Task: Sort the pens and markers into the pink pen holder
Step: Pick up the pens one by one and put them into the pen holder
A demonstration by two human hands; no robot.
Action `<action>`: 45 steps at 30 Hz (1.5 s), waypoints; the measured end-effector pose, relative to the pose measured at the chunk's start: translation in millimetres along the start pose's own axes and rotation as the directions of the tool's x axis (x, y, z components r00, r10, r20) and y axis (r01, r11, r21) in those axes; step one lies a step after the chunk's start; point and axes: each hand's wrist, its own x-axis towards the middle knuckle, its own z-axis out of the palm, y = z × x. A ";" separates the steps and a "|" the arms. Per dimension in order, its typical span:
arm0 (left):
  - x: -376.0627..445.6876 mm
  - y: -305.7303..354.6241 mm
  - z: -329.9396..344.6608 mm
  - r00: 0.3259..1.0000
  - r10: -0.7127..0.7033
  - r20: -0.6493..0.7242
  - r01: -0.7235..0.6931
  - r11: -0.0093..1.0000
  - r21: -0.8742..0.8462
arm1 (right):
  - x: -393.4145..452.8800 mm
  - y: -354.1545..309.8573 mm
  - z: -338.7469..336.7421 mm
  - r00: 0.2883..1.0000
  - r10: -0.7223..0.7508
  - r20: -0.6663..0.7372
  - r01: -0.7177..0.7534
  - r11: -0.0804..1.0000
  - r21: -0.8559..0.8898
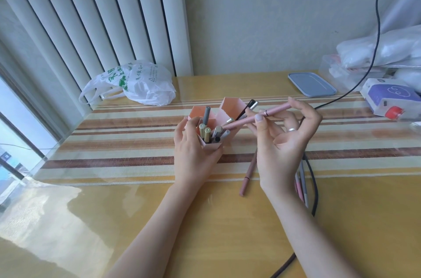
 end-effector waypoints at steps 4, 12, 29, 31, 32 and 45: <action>-0.2 0.2 0.4 1.000 0.021 -0.013 -0.021 1.000 0.010 | -5.7 6.9 0.2 0.990 -0.046 0.134 0.066 0.987 -0.149; -1.4 5.1 -1.1 0.999 0.036 -0.039 -0.037 0.999 -0.020 | -9.0 28.7 -2.0 0.893 -0.195 0.405 0.422 0.674 -0.607; 4.2 -3.1 -3.9 0.985 -0.174 0.004 0.173 0.976 -0.130 | 14.9 26.9 -40.3 0.855 0.489 0.172 -0.009 0.347 -0.938; 4.5 -5.1 -3.5 0.980 -0.199 0.008 0.198 0.970 -0.144 | 12.7 25.1 -43.7 0.732 0.659 0.175 0.040 0.215 -0.976; 5.1 -5.7 -3.0 0.979 -0.204 0.005 0.202 0.968 -0.151 | 12.0 24.2 -45.5 0.689 0.703 0.178 0.067 0.183 -0.981; 5.2 -5.0 -3.7 0.975 -0.221 -0.015 0.216 0.963 -0.163 | 1.2 20.8 -20.6 0.448 0.611 0.653 0.318 0.573 -0.755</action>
